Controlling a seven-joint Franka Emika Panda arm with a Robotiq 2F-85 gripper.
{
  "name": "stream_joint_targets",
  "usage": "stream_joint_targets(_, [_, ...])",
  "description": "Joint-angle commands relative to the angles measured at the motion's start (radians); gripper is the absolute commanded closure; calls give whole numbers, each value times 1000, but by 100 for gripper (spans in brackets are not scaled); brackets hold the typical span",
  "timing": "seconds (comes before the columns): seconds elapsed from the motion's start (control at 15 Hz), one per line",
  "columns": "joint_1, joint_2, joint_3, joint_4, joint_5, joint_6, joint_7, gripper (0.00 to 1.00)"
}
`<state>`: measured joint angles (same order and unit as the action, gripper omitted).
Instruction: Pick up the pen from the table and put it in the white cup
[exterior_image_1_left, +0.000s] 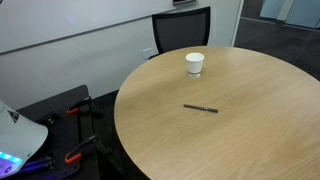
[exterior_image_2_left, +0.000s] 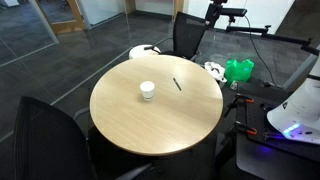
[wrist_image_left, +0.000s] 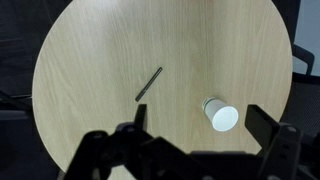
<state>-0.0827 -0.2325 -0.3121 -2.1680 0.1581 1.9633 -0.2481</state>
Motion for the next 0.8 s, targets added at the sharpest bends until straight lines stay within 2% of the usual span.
stream_joint_targets(0.0, [-31, 3, 27, 3, 7, -4, -6, 0])
stream_joint_targets(0.33, [-31, 3, 27, 3, 7, -4, -6, 0])
stream_joint_targets(0.73, [-36, 50, 83, -41, 13, 164, 135, 0])
